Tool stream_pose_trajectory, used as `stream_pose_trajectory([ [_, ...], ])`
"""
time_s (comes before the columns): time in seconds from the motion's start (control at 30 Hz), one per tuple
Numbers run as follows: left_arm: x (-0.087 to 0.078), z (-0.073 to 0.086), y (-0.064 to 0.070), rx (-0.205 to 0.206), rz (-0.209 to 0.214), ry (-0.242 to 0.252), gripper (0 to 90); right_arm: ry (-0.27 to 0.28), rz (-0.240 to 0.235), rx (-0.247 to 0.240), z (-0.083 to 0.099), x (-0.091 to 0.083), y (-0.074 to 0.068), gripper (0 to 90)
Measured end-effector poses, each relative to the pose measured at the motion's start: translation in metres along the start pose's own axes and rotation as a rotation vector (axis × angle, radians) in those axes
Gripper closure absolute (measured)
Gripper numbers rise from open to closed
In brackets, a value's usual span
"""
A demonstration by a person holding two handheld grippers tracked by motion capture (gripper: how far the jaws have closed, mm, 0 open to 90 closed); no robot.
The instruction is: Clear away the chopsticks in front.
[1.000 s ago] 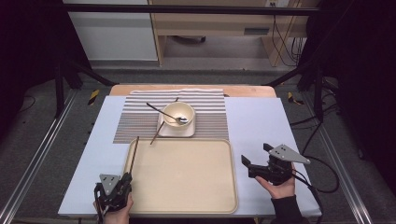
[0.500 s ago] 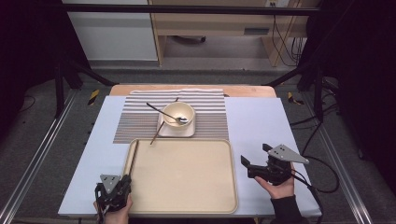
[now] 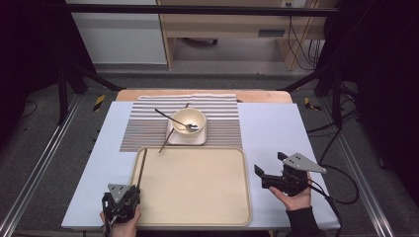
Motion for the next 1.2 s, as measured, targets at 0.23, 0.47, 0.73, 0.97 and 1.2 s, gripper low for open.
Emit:
stream_pose_trajectory([
  [0.23, -0.004, -0.004, 0.001, -0.015, 0.034, 0.014, 71.3, 0.0, 0.001, 0.004, 0.0, 0.0, 0.0, 7.9],
  [0.47, -0.01, -0.022, 0.003, -0.001, 0.075, 0.063, 66.0, 0.003, 0.002, 0.003, -0.001, -0.001, 0.001, 7.8],
  [0.73, -0.016, -0.069, 0.012, 0.058, 0.151, 0.132, 56.4, 0.004, 0.003, 0.004, -0.001, -0.001, 0.001, 7.8],
  [0.97, -0.023, -0.105, 0.02, 0.112, 0.201, 0.166, 53.4, 0.004, 0.003, 0.005, -0.001, -0.001, 0.001, 7.7],
  [1.2, -0.011, -0.134, 0.03, 0.204, 0.241, 0.18, 46.9, 0.006, 0.002, 0.006, -0.001, -0.002, 0.001, 7.7],
])
Point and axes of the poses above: each handheld gripper's, and its own axes: x roughly forward along the jaws, z roughly out of its underside, y roughly to its right, the point moved 8 cm from there along x, roughly forward along the jaws, and after that the axes turned 5 degrees about -z, right-handed, at the moved point
